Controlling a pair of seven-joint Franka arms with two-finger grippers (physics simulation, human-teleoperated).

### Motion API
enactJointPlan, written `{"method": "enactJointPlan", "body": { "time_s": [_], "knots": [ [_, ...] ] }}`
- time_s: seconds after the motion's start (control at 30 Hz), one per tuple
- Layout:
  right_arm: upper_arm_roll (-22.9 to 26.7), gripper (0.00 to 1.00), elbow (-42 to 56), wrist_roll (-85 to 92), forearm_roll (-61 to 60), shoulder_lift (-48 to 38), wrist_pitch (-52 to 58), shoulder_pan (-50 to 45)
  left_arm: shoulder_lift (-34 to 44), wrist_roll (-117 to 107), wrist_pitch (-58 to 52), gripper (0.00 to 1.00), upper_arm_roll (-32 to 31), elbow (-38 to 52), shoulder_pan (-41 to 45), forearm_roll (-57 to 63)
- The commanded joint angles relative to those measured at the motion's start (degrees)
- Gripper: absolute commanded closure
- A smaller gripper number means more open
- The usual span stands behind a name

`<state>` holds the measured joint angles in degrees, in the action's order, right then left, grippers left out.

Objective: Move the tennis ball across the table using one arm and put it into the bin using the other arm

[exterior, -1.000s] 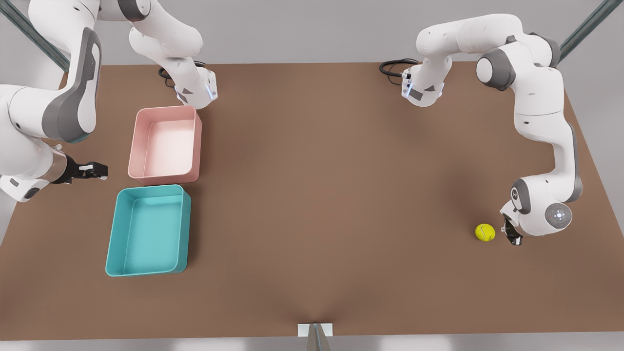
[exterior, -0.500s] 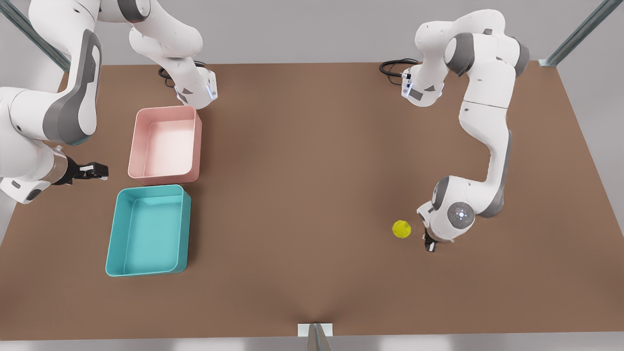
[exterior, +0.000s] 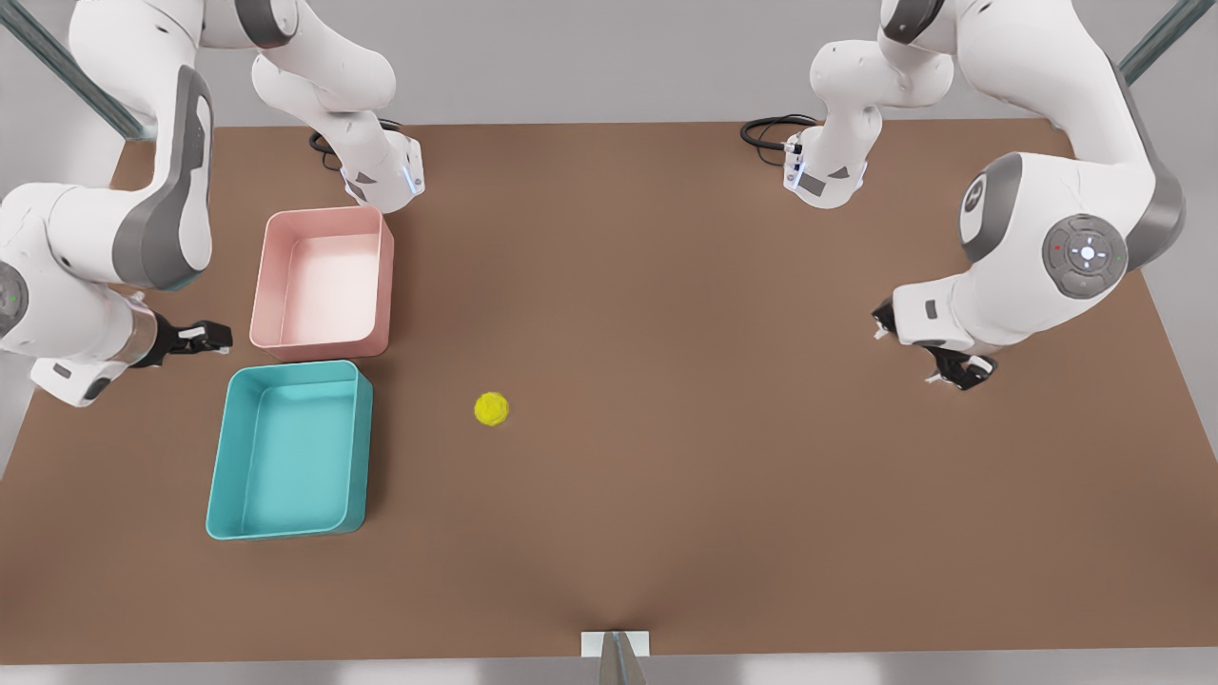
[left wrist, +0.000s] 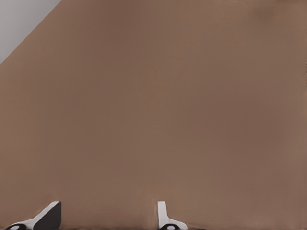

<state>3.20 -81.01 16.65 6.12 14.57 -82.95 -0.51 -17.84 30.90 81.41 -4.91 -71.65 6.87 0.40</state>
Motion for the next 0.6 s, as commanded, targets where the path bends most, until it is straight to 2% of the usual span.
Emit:
{"method": "enactJointPlan", "body": {
  "time_s": [0.0,0.07,0.1,0.23,0.4,0.57],
  "knots": [
    [-0.1,0.00,0.1,-0.3,-1.3,0.1,1.1,-3.2,0.0,-52.3,-7.1,0.00,0.0,0.0,-0.1,-3.3],
    [-0.1,0.00,0.1,-3.1,5.5,0.5,0.7,-11.9,0.1,-52.3,-6.1,0.00,-0.1,0.0,0.0,-4.1],
    [-0.3,0.00,0.0,-8.9,4.0,0.5,0.7,-12.2,0.2,-52.3,-6.4,0.00,-0.2,0.0,0.1,-4.1],
    [-0.3,0.00,-4.1,-10.8,1.7,1.2,-5.5,-12.1,0.1,-52.3,-6.5,0.00,-0.2,0.0,0.1,-4.0],
    [-0.1,0.00,-21.6,-15.5,1.3,-3.9,-22.9,-11.5,0.1,-52.3,-6.5,0.00,-0.2,0.0,0.1,-4.0],
    [-0.2,0.00,-22.4,-16.0,0.1,-0.4,-25.4,-13.0,0.1,-52.3,-6.5,0.00,-0.2,0.0,0.2,-3.9]
  ]
}}
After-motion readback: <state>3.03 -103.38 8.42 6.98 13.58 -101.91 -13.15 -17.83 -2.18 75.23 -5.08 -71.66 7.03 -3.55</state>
